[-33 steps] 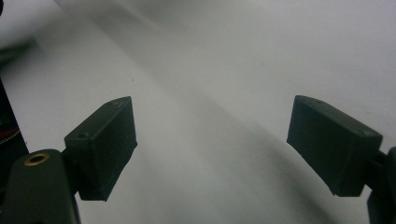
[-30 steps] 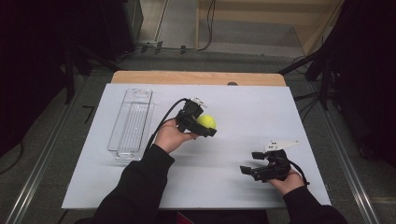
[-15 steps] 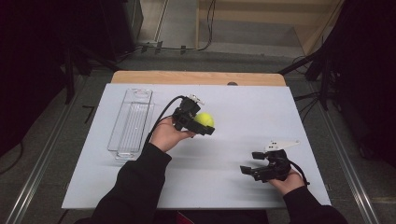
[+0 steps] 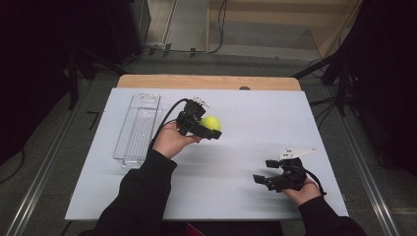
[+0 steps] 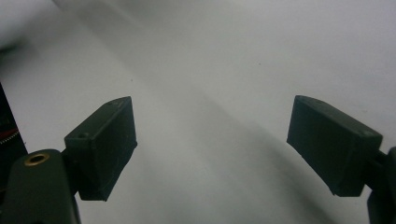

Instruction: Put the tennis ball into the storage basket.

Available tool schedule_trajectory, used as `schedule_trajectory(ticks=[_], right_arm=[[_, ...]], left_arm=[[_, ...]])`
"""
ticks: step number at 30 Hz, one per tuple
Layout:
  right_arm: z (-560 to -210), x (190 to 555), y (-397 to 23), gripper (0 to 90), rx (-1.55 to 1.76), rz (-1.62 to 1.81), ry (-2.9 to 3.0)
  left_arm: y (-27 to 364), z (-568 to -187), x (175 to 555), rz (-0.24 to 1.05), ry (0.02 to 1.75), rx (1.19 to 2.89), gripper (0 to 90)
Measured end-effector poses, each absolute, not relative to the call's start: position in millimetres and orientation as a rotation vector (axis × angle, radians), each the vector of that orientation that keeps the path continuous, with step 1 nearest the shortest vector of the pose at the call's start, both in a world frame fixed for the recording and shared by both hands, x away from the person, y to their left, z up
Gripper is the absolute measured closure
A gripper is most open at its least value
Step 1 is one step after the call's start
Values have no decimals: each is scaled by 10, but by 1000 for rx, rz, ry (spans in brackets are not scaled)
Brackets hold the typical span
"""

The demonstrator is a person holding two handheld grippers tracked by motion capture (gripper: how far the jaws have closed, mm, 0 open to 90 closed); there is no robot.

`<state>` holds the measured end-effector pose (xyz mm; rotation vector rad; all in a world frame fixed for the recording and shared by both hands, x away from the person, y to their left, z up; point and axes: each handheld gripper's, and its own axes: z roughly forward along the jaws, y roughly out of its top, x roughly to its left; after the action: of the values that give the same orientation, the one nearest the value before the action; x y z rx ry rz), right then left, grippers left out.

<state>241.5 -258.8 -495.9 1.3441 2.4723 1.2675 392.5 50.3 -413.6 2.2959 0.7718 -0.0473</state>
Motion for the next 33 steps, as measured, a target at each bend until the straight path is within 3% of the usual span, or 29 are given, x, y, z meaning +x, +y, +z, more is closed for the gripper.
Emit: schedule_trajectory(ticks=[33], right_arm=[[-4954,2413,-2595,138,1343,1273,2466]], left_arm=[[891,-4069,4055,-19,856,2287,255]])
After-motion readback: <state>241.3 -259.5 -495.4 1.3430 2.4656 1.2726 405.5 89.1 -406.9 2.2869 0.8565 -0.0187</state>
